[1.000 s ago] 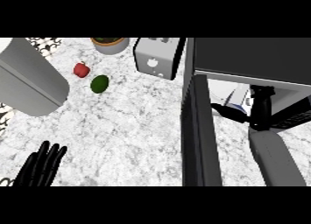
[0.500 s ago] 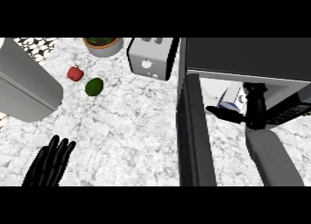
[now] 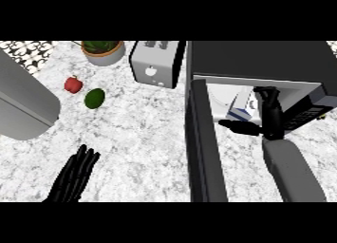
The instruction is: Pick up the milk, place it into the microwave and close the microwave
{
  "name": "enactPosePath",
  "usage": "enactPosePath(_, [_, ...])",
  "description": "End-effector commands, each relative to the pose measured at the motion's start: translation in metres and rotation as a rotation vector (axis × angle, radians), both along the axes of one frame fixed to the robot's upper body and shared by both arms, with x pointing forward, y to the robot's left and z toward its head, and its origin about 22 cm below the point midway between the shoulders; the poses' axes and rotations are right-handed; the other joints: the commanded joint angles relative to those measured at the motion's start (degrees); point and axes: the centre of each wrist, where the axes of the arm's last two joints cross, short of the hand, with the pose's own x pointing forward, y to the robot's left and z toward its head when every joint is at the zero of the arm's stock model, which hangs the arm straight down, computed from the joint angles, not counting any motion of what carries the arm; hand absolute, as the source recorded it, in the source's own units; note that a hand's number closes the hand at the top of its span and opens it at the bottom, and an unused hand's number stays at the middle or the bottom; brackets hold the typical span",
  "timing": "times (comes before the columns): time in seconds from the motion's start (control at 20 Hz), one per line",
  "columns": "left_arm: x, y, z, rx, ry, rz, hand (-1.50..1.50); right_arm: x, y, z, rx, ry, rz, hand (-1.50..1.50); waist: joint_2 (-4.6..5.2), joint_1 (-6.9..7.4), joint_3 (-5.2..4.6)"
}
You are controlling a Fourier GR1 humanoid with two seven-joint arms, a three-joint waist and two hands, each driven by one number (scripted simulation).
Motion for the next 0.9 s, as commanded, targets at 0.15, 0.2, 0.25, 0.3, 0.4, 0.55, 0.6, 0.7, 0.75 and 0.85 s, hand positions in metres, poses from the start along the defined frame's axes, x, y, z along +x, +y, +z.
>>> enactPosePath(0.15, [0.008,-0.008,-0.007,0.036,0.027,-0.09,-1.5,-0.003,0.005,-0.025,0.178,0.326,0.074,-1.5,2.31,-1.24,0.99])
enactPosePath(0.2, [0.007,-0.015,-0.001,0.05,0.027,-0.113,-1.5,0.001,-0.005,-0.019,0.195,0.308,0.074,-1.5,2.15,-1.47,1.07])
enactPosePath(0.25, [0.013,-0.013,-0.012,0.074,0.037,-0.134,-1.5,0.001,0.0,-0.022,0.217,0.308,0.077,-1.5,2.42,-1.6,1.01])
enactPosePath(0.3, [0.012,-0.009,-0.012,0.087,0.061,-0.154,-1.5,-0.011,-0.012,-0.032,0.215,0.321,0.079,-1.5,2.39,-1.96,1.03])
enactPosePath(0.4, [0.016,-0.016,-0.011,0.122,0.062,-0.201,1.5,-0.014,-0.017,-0.032,0.211,0.334,0.103,-1.5,1.91,-3.06,0.97])
enactPosePath(0.55, [0.023,-0.038,-0.021,0.157,0.029,-0.234,1.5,-0.019,-0.018,-0.037,0.221,0.36,0.122,-1.5,1.36,-3.57,0.92])
enactPosePath(0.6, [0.021,-0.055,-0.024,0.17,0.031,-0.244,1.5,-0.028,-0.028,-0.044,0.229,0.352,0.108,-1.5,1.32,-3.61,0.94])
enactPosePath(0.7, [0.04,-0.06,-0.034,0.148,0.095,-0.255,1.5,-0.036,-0.043,-0.042,0.246,0.361,0.133,-1.5,1.27,-4.11,0.9])
enactPosePath(0.75, [0.036,-0.058,-0.042,0.162,0.1,-0.246,1.5,-0.049,-0.022,-0.045,0.246,0.343,0.123,-1.5,1.04,-4.34,0.85])
enactPosePath(0.85, [0.035,-0.072,-0.041,0.159,0.107,-0.261,1.5,-0.063,-0.027,-0.044,0.238,0.362,0.146,-1.5,1.03,-4.25,0.86])
